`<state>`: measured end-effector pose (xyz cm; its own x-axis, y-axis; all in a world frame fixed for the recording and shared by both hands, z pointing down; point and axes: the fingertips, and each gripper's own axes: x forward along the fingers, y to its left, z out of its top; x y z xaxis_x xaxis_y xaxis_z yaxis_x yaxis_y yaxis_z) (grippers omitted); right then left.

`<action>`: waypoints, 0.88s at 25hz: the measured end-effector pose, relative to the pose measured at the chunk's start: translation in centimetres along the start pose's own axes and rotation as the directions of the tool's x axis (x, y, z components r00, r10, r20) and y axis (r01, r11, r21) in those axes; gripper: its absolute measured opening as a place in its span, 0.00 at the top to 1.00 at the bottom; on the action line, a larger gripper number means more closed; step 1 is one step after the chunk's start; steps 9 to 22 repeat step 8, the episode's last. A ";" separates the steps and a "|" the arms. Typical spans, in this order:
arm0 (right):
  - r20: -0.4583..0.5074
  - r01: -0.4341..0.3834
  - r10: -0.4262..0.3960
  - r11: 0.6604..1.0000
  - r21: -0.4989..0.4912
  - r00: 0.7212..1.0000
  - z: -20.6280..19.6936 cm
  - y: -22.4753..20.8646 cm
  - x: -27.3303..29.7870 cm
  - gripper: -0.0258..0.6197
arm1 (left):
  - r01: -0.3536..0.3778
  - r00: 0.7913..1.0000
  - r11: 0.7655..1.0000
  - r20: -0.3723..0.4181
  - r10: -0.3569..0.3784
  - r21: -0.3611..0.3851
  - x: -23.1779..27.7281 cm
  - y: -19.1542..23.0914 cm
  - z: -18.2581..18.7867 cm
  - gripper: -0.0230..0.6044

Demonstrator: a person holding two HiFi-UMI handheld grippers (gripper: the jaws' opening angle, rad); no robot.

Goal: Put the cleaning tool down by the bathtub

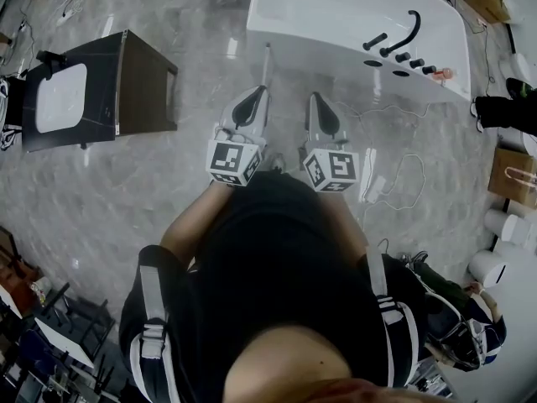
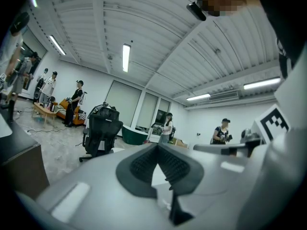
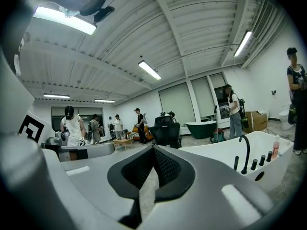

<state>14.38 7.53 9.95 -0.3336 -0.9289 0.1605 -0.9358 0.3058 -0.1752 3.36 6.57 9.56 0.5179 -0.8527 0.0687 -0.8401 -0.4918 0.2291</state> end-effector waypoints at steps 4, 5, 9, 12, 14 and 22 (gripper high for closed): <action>0.002 0.003 -0.003 1.000 -0.003 1.000 0.0 0.2 0.2 0.96 | 0.000 1.000 1.000 -0.002 0.000 -0.006 -0.1 0.5 -0.2 0.95; 0.002 0.003 -0.003 1.000 -0.003 1.000 -0.1 0.3 0.2 0.96 | 0.000 1.000 1.000 -0.003 0.000 -0.006 -0.1 0.5 -0.2 0.95; 0.002 0.002 -0.002 1.000 -0.001 1.000 0.0 0.6 0.2 0.96 | 0.002 1.000 1.000 -0.004 -0.002 -0.007 -0.2 0.7 -0.2 0.95; 0.002 0.002 -0.002 1.000 -0.001 1.000 0.0 0.6 0.2 0.96 | 0.002 1.000 1.000 -0.004 -0.002 -0.007 -0.2 0.7 -0.2 0.95; 0.002 0.002 -0.002 1.000 -0.001 1.000 0.0 0.6 0.2 0.96 | 0.002 1.000 1.000 -0.004 -0.002 -0.007 -0.2 0.7 -0.2 0.95; 0.002 0.002 -0.002 1.000 -0.001 1.000 0.0 0.6 0.2 0.96 | 0.002 1.000 1.000 -0.004 -0.002 -0.007 -0.2 0.7 -0.2 0.95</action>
